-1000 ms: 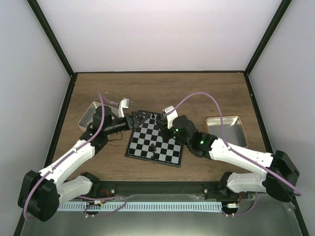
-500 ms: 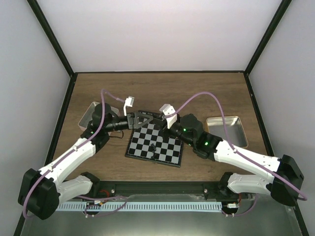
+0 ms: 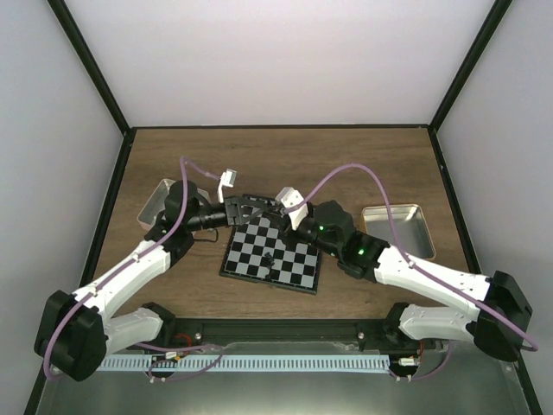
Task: Set up the chess pieces on the board
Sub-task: Place the chess piece on the chessboard.
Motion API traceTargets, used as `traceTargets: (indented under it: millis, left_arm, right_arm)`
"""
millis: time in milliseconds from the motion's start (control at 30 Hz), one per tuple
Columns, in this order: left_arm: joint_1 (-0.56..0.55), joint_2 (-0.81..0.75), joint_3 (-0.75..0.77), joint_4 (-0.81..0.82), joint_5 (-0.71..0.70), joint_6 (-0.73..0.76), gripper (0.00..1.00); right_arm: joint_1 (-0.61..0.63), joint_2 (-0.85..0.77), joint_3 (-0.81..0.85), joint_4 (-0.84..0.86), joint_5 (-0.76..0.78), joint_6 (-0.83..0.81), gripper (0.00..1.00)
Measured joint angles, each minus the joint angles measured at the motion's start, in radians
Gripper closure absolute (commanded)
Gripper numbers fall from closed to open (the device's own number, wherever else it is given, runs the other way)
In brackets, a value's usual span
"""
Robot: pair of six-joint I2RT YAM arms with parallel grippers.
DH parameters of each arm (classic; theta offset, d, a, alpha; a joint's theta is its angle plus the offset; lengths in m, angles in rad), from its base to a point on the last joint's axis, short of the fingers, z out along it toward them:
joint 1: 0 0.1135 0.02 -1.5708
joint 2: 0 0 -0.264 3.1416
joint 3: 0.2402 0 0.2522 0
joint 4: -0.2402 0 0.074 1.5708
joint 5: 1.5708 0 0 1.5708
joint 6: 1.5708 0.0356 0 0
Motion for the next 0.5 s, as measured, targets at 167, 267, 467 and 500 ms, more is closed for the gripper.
traceTargets:
  millis: [167,267,467,500]
  left_arm:
    - [0.001,0.000,-0.003,-0.013,-0.014,0.013,0.96]
    - [-0.005,-0.007,-0.002,-0.052,-0.045,0.048,0.96]
    - [-0.006,-0.037,0.027,-0.268,-0.337,0.193,0.96]
    - [-0.006,-0.037,0.030,-0.296,-0.393,0.217,0.96]
  right_arm:
    - [0.000,0.018,0.009,-0.004,0.008,0.012,0.50]
    - [0.001,0.035,0.019,-0.017,0.016,0.049,0.32]
    - [0.002,0.020,0.003,-0.037,0.061,0.126,0.25]
    - [0.002,0.011,-0.005,-0.040,0.068,0.142,0.25]
